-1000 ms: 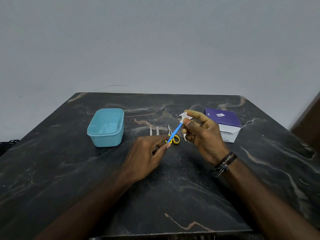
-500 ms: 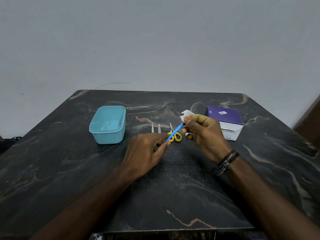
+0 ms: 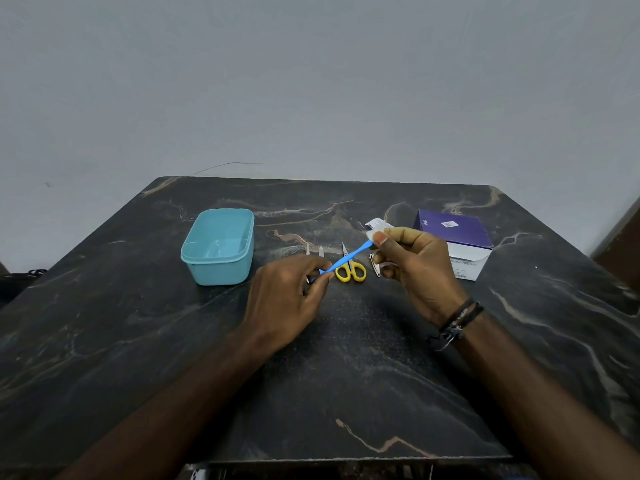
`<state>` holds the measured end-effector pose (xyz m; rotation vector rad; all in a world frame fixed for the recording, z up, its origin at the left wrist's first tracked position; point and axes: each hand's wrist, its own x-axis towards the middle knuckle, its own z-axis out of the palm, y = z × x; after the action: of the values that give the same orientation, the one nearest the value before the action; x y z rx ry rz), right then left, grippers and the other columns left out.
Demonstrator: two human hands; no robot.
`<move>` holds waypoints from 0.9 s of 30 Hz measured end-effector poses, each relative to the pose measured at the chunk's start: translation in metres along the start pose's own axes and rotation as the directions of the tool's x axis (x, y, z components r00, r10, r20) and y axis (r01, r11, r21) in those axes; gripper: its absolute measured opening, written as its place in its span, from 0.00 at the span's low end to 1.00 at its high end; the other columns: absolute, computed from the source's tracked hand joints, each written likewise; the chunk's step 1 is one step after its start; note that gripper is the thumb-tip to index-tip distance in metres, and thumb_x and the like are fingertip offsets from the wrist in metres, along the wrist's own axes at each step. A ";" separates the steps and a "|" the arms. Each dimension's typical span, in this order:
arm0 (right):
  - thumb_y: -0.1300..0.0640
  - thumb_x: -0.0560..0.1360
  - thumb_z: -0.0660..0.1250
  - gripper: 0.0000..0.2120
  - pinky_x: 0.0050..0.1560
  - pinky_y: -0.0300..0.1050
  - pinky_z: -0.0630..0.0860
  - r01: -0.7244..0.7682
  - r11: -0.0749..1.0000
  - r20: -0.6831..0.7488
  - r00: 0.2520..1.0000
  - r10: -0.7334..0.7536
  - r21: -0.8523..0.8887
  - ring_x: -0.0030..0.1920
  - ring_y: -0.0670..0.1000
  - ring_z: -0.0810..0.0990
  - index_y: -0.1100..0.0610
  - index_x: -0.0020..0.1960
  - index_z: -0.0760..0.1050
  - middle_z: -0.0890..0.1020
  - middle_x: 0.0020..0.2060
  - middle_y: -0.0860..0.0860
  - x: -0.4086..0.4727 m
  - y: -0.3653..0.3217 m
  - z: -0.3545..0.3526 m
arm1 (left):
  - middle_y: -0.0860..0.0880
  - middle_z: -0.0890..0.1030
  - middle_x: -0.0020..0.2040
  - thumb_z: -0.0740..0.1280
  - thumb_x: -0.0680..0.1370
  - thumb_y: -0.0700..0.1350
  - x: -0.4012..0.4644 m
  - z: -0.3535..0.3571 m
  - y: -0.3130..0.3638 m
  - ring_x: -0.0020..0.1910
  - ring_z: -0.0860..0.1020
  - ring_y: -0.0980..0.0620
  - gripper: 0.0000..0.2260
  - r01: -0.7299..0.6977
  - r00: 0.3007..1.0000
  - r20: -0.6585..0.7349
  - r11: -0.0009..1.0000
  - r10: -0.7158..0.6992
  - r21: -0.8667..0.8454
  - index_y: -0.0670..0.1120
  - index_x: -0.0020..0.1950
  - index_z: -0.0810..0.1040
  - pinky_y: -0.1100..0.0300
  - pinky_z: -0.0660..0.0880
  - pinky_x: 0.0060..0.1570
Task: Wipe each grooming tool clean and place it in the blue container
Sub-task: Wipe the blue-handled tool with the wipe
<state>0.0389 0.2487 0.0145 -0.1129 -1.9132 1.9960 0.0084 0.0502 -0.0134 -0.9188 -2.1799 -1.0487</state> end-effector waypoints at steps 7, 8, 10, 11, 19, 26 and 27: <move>0.58 0.74 0.72 0.05 0.33 0.41 0.71 0.027 0.999 -0.022 0.999 -0.028 -0.040 0.35 0.48 0.75 0.59 0.44 0.83 0.81 0.36 0.57 0.000 0.004 0.000 | 0.53 0.80 0.36 0.75 0.73 0.41 0.000 0.002 0.002 0.29 0.69 0.65 0.07 -0.001 1.000 0.010 1.000 0.001 0.016 0.43 0.50 0.84 0.72 0.65 0.34; 0.57 0.73 0.72 0.06 0.33 0.41 0.71 0.033 0.998 -0.006 0.999 -0.033 -0.056 0.33 0.47 0.74 0.60 0.44 0.83 0.80 0.35 0.55 -0.001 0.004 0.000 | 0.54 0.79 0.36 0.75 0.73 0.41 0.000 0.002 0.001 0.30 0.69 0.66 0.07 0.000 1.000 0.013 1.000 0.000 0.018 0.43 0.50 0.84 0.72 0.64 0.34; 0.57 0.73 0.72 0.06 0.32 0.41 0.70 0.042 0.997 -0.018 0.999 -0.043 -0.059 0.33 0.48 0.73 0.60 0.43 0.83 0.80 0.35 0.56 0.000 0.004 0.001 | 0.57 0.76 0.36 0.74 0.73 0.41 0.000 0.002 0.001 0.30 0.68 0.66 0.07 0.002 1.000 0.016 1.000 -0.002 0.018 0.43 0.50 0.84 0.72 0.64 0.34; 0.58 0.74 0.72 0.05 0.32 0.40 0.70 0.046 0.998 -0.041 0.998 -0.047 -0.042 0.34 0.50 0.73 0.59 0.43 0.83 0.79 0.36 0.58 0.000 0.003 0.000 | 0.58 0.75 0.36 0.74 0.73 0.41 0.000 0.002 0.001 0.29 0.68 0.65 0.07 0.003 1.000 0.015 1.000 -0.003 0.013 0.43 0.50 0.84 0.72 0.64 0.34; 0.61 0.75 0.70 0.06 0.31 0.40 0.67 0.044 0.998 0.012 0.999 -0.044 -0.054 0.32 0.48 0.67 0.63 0.46 0.83 0.75 0.31 0.53 0.001 0.009 -0.001 | 0.53 0.80 0.36 0.73 0.74 0.42 -0.002 0.004 -0.001 0.29 0.69 0.60 0.07 0.010 1.000 0.021 1.000 -0.010 -0.004 0.44 0.51 0.83 0.61 0.72 0.30; 0.61 0.73 0.71 0.03 0.31 0.38 0.68 -0.006 0.999 0.009 1.000 0.005 0.034 0.34 0.47 0.76 0.59 0.46 0.83 0.82 0.34 0.52 0.001 0.002 -0.006 | 0.53 0.79 0.36 0.73 0.74 0.42 -0.001 0.003 0.001 0.29 0.70 0.61 0.07 0.009 0.999 0.031 1.000 -0.009 -0.010 0.44 0.52 0.83 0.63 0.72 0.30; 0.61 0.73 0.71 0.03 0.31 0.38 0.68 -0.017 0.999 0.011 1.000 0.017 0.038 0.34 0.48 0.76 0.58 0.45 0.83 0.81 0.34 0.53 0.001 0.002 -0.006 | 0.54 0.79 0.36 0.73 0.74 0.42 -0.001 0.003 0.001 0.29 0.70 0.60 0.07 0.011 1.000 0.022 1.000 -0.011 -0.016 0.44 0.52 0.83 0.61 0.73 0.30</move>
<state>0.0394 0.2544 0.0122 -0.1093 -1.8861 2.0466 0.0091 0.0529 -0.0157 -0.9306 -2.1998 -1.0683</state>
